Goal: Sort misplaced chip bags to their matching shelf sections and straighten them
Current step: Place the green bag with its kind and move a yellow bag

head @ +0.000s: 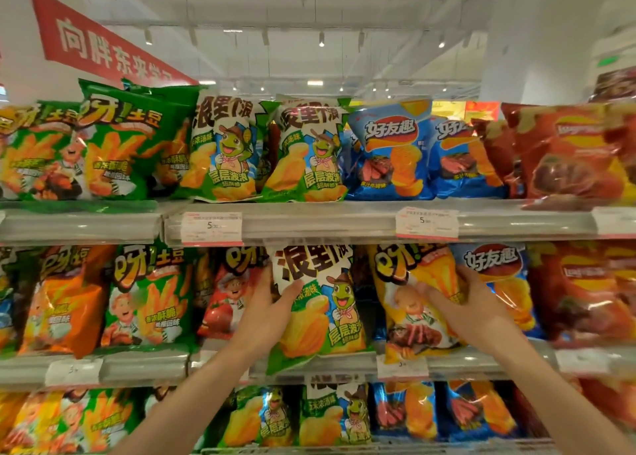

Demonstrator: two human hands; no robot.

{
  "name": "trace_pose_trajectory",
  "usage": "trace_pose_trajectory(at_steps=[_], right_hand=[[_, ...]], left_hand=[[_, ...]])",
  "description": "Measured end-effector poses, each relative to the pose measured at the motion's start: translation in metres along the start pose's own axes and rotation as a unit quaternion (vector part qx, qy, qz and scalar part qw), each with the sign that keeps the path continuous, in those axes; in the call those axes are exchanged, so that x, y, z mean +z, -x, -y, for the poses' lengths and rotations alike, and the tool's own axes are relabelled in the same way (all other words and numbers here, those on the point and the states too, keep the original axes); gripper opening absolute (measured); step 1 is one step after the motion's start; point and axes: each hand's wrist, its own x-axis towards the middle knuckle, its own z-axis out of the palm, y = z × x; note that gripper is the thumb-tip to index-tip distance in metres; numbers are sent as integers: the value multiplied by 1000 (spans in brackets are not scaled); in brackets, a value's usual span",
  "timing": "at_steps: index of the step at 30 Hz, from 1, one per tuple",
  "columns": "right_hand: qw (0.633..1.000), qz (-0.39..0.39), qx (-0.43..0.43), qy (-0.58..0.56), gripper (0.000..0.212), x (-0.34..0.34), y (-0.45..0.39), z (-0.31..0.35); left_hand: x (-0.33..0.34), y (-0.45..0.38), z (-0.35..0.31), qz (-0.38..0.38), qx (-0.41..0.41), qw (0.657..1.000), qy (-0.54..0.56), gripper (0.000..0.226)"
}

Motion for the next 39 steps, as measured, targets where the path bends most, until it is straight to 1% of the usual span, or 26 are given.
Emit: trace_pose_trajectory(at_steps=[1, 3, 6, 8, 9, 12, 14, 16, 17, 19, 20, 22, 24, 26, 28, 32, 33, 34, 35, 37, 38, 39], right_hand=[[1000, -6, 4, -2, 115, -5, 3, -5], [1000, -14, 5, -7, 119, -11, 8, -18], [1000, -24, 1, -8, 107, -21, 14, -30], [1000, -23, 0, -8, 99, -24, 17, -34], [1000, -22, 0, -9, 100, -25, 18, -36], [1000, -19, 6, -4, 109, -26, 19, -40], [1000, -18, 12, -3, 114, -26, 19, -39], [1000, -19, 17, -1, 119, -24, 19, -36], [1000, -18, 20, -2, 118, -23, 18, -35], [999, -22, 23, -16, 111, -19, 18, -33], [999, -24, 18, -24, 107, -17, 18, -33], [999, -25, 11, -38, 104, -14, 18, -33], [998, -24, 18, -52, 95, -11, 16, -36], [997, -22, 22, -65, 91, -10, 15, -39], [997, -21, 22, -73, 92, -8, 15, -42], [993, -14, 31, -115, 89, -3, 18, -44], [991, -6, 32, -129, 90, -1, 19, -42], [989, 3, 32, -142, 91, 3, 20, -41], [987, 10, 31, -155, 90, 7, 22, -38], [983, 33, 29, -177, 86, 16, 26, -32], [981, 46, 26, -187, 86, 21, 29, -28], [979, 59, 21, -195, 86, 26, 32, -24]], left_hand=[[7, -4, -4, -2, 6, 1000, -8, 41], [19, -14, -12, -5, 25, 999, -44, 50], [32, -33, -15, 20, 39, 997, -68, 57], [39, -44, -14, 41, 20, 997, -66, 60], [42, -47, -13, 50, 7, 996, -69, 61], [49, -53, -2, 55, -13, 993, -108, 65], [50, -51, 8, 32, 11, 989, -144, 71], [49, -44, 16, 8, 76, 980, -181, 77], [49, -39, 20, -9, 120, 967, -226, 77], [49, -32, 27, -42, 217, 915, -338, 73], [49, -29, 29, -43, 257, 888, -378, 69], [51, -29, 35, -20, 293, 852, -434, 63], [54, -33, 42, 7, 284, 838, -465, 62], [56, -35, 46, 11, 278, 840, -466, 64], [56, -32, 43, 7, 282, 847, -450, 64], [56, -12, 27, -31, 301, 883, -360, 57], [56, -4, 20, -30, 296, 895, -333, 55], [58, 5, 14, -12, 280, 912, -300, 54], [59, 15, 7, 26, 247, 933, -259, 53], [59, 32, -3, 121, 159, 967, -160, 60], [59, 39, -6, 155, 123, 973, -117, 67], [58, 45, -9, 173, 100, 976, -86, 73]])
